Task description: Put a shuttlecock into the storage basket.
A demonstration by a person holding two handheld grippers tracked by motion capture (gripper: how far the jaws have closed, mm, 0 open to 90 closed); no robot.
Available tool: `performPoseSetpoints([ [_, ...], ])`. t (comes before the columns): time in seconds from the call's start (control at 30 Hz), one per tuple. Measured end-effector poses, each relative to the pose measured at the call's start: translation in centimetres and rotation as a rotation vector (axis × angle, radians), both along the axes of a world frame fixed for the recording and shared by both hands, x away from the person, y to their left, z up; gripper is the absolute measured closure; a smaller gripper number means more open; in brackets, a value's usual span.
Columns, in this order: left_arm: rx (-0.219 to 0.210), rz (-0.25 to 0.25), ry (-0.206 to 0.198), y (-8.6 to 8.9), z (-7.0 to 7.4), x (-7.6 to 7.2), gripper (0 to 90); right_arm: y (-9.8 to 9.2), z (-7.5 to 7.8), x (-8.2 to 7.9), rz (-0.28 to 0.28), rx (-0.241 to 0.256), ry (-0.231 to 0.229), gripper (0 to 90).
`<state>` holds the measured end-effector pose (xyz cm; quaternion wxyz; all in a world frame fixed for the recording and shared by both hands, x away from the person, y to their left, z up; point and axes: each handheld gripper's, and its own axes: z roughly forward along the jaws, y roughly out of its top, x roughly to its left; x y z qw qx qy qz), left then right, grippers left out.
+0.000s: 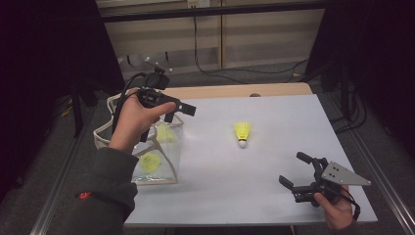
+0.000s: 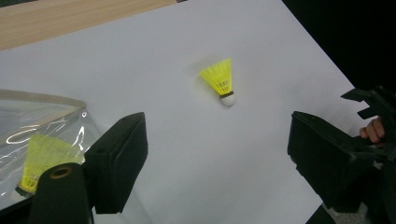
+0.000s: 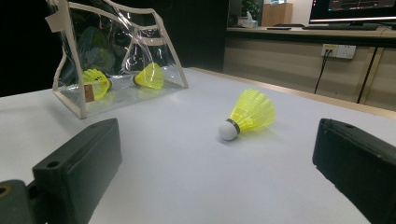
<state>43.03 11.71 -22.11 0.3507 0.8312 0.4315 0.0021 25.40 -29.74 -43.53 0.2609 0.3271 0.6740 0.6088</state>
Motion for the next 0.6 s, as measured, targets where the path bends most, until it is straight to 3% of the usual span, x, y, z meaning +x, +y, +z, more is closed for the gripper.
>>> performPoseSetpoints([
  [0.6,-0.007,-0.023,-0.01,-1.7,-1.2,-0.3,13.5,0.0,0.0,0.0,0.0,0.002,0.001,1.0],
])
